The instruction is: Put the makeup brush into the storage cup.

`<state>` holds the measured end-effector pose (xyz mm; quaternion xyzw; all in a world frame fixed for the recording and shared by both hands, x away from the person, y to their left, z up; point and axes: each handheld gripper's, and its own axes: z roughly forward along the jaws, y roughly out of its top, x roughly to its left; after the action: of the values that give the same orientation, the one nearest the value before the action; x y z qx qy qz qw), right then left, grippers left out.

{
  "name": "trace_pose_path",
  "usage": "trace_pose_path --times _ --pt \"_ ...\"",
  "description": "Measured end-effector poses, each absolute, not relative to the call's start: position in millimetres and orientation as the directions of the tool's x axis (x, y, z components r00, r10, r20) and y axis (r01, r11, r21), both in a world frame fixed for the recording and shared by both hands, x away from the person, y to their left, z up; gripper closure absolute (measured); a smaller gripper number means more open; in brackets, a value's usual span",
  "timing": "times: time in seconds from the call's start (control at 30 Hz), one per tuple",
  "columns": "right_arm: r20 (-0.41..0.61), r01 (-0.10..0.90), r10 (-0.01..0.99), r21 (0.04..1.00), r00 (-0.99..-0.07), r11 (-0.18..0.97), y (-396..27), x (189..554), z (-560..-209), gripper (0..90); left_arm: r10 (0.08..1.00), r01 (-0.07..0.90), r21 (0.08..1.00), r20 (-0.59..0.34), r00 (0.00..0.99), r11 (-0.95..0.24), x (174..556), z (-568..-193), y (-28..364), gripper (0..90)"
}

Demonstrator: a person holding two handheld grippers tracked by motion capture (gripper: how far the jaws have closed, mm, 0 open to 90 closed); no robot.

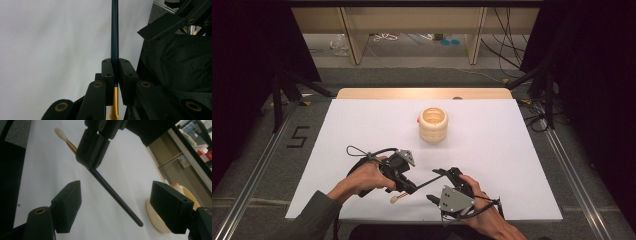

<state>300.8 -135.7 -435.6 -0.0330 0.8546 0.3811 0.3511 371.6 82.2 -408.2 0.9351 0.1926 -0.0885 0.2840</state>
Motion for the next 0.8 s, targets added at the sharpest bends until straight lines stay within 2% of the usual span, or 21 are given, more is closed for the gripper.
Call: trace_pose_path --times 0.07,0.3,0.53,0.6,0.67,0.73,0.8 --pt "-0.61 -0.313 0.211 0.636 -0.764 0.706 -135.2 299.6 -435.7 26.8 0.305 0.407 0.5 -0.275 0.912 -0.765 371.4 -407.4 82.1 82.9" --pt "-0.665 -0.36 0.167 0.578 -0.728 0.732 -132.4 302.6 -435.6 29.4 0.304 0.405 0.502 -0.273 0.913 -0.764 370.0 -406.4 80.7 83.0" --pt "-0.649 -0.357 0.147 0.577 -0.746 0.734 -128.6 300.2 -437.0 32.4 0.294 0.397 0.489 -0.276 0.915 -0.777 368.2 -404.9 77.9 83.0" --pt "-0.678 -0.388 0.111 0.538 -0.726 0.748 -127.8 302.2 -436.3 33.6 0.281 0.379 0.478 -0.264 0.922 -0.792 369.5 -404.3 77.7 82.9" --pt "-0.665 -0.371 0.117 0.544 -0.737 0.753 -126.1 300.3 -437.8 34.9 0.297 0.401 0.484 -0.278 0.913 -0.778 367.5 -405.4 75.9 83.0" --pt "-0.68 -0.401 0.077 0.515 -0.729 0.757 -124.2 301.2 -437.6 36.7 0.288 0.388 0.475 -0.272 0.918 -0.79 368.4 -405.7 76.0 82.9" --pt "-0.679 -0.393 0.086 0.519 -0.729 0.759 -123.8 300.3 -438.1 37.2 0.282 0.38 0.47 -0.268 0.921 -0.796 368.8 -405.5 75.7 82.9"
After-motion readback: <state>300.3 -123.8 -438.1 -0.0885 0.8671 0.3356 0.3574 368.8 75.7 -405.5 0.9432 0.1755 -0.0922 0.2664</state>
